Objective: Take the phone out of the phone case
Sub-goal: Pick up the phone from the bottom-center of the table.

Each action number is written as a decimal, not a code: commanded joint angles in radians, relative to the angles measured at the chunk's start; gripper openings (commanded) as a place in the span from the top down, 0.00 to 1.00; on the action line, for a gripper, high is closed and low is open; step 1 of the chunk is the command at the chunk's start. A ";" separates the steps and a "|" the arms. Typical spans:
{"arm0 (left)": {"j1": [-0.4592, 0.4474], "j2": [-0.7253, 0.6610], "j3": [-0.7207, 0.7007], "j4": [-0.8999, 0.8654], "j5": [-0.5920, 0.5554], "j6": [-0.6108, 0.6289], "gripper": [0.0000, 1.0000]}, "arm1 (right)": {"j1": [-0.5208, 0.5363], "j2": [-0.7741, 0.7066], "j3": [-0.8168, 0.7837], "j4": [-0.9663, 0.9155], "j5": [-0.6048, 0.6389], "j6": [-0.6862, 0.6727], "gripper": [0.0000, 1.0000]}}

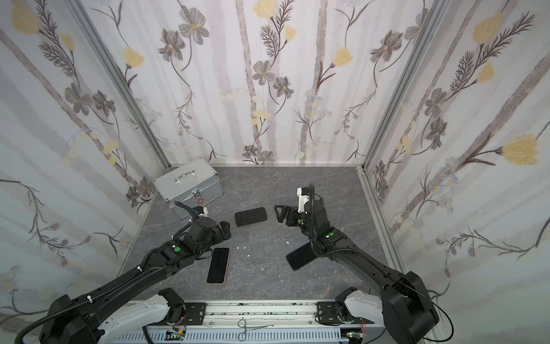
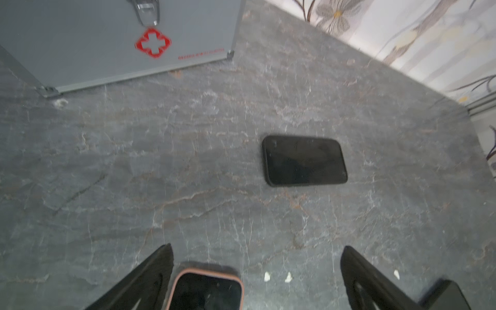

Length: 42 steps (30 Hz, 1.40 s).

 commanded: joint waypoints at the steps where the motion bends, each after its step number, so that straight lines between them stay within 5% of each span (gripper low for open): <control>1: -0.061 0.011 -0.012 -0.138 -0.004 -0.140 0.00 | 0.087 -0.002 0.034 -0.012 0.057 -0.007 0.00; 11: -0.110 -0.006 -0.140 -0.214 0.091 -0.275 0.00 | 0.113 -0.147 0.023 -0.038 0.132 -0.085 0.00; 23: -0.127 0.057 -0.127 -0.224 0.181 -0.194 0.00 | 0.112 -0.220 -0.017 -0.068 0.168 -0.095 0.00; 42: -0.185 0.143 -0.127 -0.256 0.172 -0.229 0.00 | 0.112 -0.243 -0.021 -0.085 0.152 -0.097 0.00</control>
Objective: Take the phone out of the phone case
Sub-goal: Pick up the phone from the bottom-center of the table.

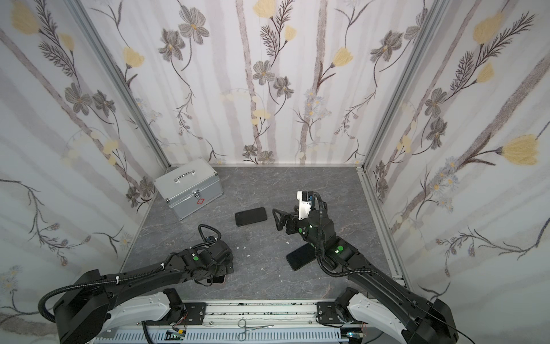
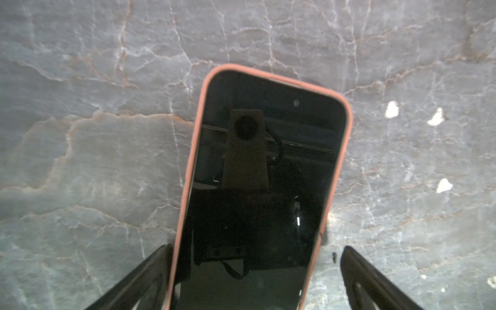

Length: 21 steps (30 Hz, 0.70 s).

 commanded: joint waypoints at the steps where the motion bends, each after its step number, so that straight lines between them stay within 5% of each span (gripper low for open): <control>1: -0.009 0.001 0.006 -0.027 0.008 -0.016 0.00 | 0.000 0.007 -0.003 0.005 -0.011 -0.002 0.00; 12: -0.092 0.074 0.047 -0.030 0.002 -0.035 0.02 | 0.000 0.014 -0.010 0.005 -0.013 0.015 0.00; 21: -0.092 0.080 0.014 -0.033 -0.025 -0.077 0.17 | 0.000 -0.014 -0.023 -0.010 -0.001 0.029 0.01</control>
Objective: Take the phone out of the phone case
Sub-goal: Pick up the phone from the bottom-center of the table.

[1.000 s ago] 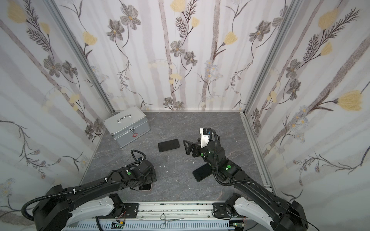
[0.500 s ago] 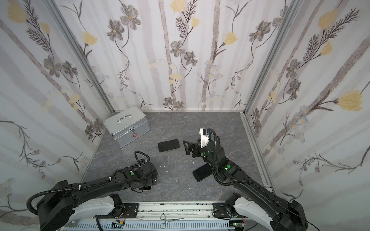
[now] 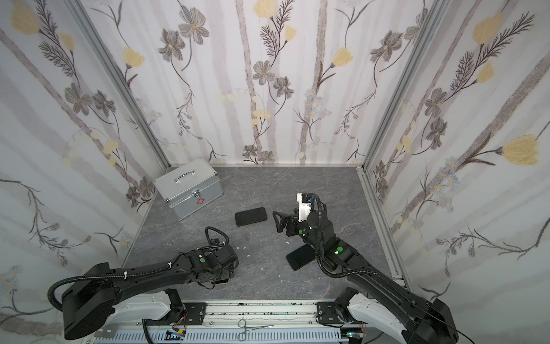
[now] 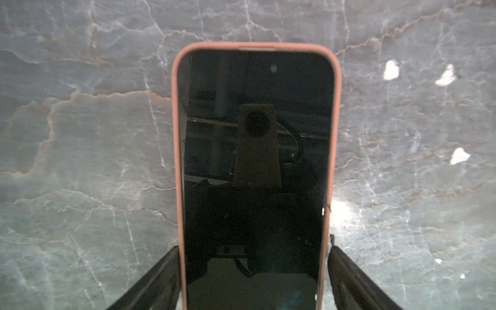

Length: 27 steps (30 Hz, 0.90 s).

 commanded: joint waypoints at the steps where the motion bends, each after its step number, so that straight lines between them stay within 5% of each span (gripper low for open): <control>1: 0.003 0.019 -0.016 -0.002 0.001 -0.033 0.18 | 0.000 -0.005 0.001 -0.002 0.008 0.007 0.01; 15: 0.000 0.081 -0.004 -0.002 -0.011 -0.021 0.25 | -0.001 -0.016 0.007 -0.020 0.045 0.014 0.02; 24: 0.003 -0.096 0.082 0.011 -0.116 0.035 0.39 | -0.021 -0.086 -0.081 0.050 0.124 0.149 0.10; 27: 0.003 -0.118 0.129 0.023 -0.151 0.096 0.42 | -0.080 -0.092 -0.099 0.080 0.004 0.192 0.09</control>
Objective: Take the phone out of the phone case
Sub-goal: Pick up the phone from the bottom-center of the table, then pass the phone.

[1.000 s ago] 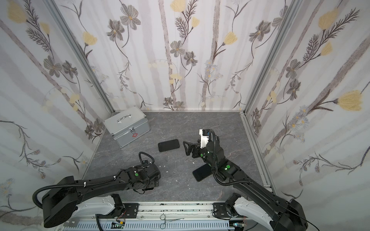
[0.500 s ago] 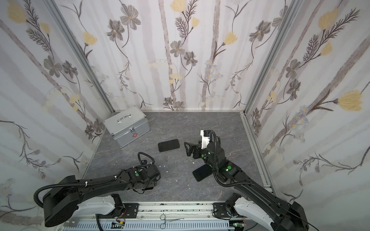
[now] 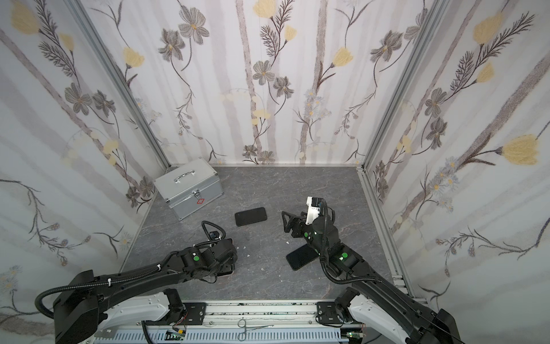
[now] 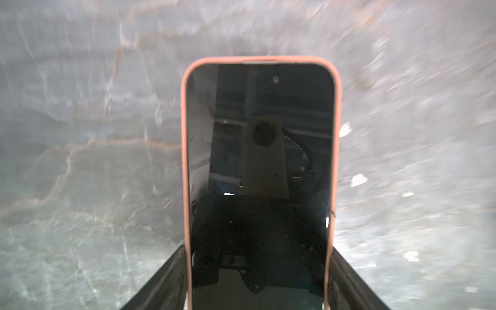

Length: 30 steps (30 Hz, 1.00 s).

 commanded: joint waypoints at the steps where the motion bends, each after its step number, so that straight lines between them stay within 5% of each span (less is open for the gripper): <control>1: 0.000 -0.022 0.050 0.032 -0.084 0.080 0.42 | -0.044 -0.004 -0.012 0.091 -0.105 0.082 0.09; 19: -0.024 0.049 0.214 0.451 -0.026 0.512 0.45 | -0.110 0.250 0.270 -0.100 -0.641 0.074 0.27; 30: -0.080 0.105 0.251 0.490 -0.022 0.543 0.45 | -0.090 0.344 0.336 -0.203 -0.629 0.026 0.31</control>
